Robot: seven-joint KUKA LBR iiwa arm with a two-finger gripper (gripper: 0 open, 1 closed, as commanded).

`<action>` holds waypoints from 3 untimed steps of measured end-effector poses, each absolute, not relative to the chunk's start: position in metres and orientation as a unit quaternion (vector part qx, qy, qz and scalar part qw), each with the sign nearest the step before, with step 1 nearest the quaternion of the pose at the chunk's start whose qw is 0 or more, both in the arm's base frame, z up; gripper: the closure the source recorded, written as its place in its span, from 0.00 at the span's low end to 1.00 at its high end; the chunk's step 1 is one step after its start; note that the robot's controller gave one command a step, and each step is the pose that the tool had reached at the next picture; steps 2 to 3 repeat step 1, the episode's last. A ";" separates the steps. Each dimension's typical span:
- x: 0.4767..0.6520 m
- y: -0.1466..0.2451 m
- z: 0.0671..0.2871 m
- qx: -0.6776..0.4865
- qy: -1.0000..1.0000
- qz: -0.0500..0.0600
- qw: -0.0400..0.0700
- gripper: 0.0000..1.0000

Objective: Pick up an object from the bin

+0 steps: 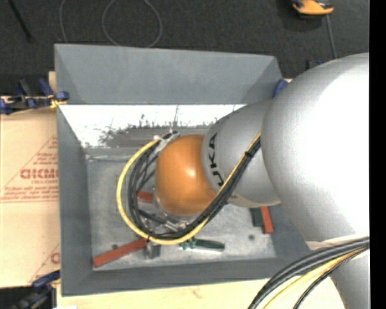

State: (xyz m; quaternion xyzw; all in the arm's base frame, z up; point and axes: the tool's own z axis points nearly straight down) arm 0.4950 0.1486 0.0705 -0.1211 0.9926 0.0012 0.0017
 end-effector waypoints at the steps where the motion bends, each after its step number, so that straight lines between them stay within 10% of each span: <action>1: 0.502 0.129 0.236 -0.127 0.992 0.000 0.006 1.00; 3: 0.502 0.129 0.236 -0.127 0.992 0.000 0.006 1.00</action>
Offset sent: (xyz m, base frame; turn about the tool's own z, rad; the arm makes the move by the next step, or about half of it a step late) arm 0.0045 -0.0178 0.1599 -0.0158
